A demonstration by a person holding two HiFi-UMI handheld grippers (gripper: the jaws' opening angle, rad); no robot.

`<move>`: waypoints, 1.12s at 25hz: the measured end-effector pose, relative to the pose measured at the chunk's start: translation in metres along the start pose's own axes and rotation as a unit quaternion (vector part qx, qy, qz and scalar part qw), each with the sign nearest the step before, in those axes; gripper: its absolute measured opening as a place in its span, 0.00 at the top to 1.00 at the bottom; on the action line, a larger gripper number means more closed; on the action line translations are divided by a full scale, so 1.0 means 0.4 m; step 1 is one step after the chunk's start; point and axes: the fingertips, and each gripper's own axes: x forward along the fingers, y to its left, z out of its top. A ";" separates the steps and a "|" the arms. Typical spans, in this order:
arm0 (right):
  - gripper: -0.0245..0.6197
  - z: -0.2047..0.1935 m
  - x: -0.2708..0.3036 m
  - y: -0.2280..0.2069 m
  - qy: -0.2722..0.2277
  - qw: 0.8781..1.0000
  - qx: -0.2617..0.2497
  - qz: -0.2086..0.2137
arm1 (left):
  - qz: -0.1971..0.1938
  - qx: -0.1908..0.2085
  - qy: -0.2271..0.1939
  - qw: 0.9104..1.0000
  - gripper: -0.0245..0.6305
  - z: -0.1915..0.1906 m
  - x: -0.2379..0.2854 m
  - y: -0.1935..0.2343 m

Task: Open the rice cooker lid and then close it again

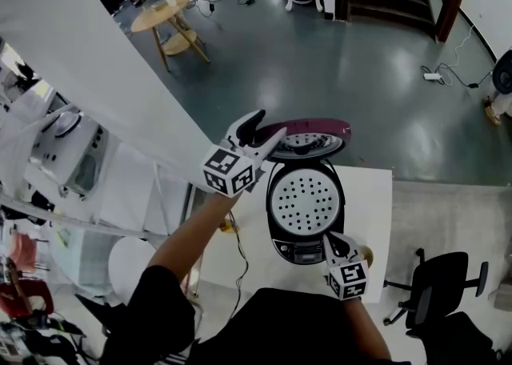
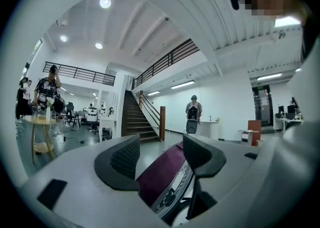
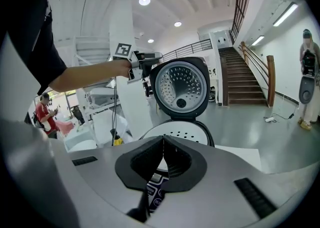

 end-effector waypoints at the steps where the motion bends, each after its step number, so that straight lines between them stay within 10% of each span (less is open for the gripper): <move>1: 0.96 0.000 0.000 0.001 0.000 1.000 0.000 0.001 | 0.000 0.000 0.003 1.000 0.59 -0.003 0.003 0.005; 28: 0.96 -0.024 -0.031 0.012 0.004 1.000 0.013 -0.005 | -0.042 0.052 0.073 0.995 0.60 -0.055 0.008 -0.012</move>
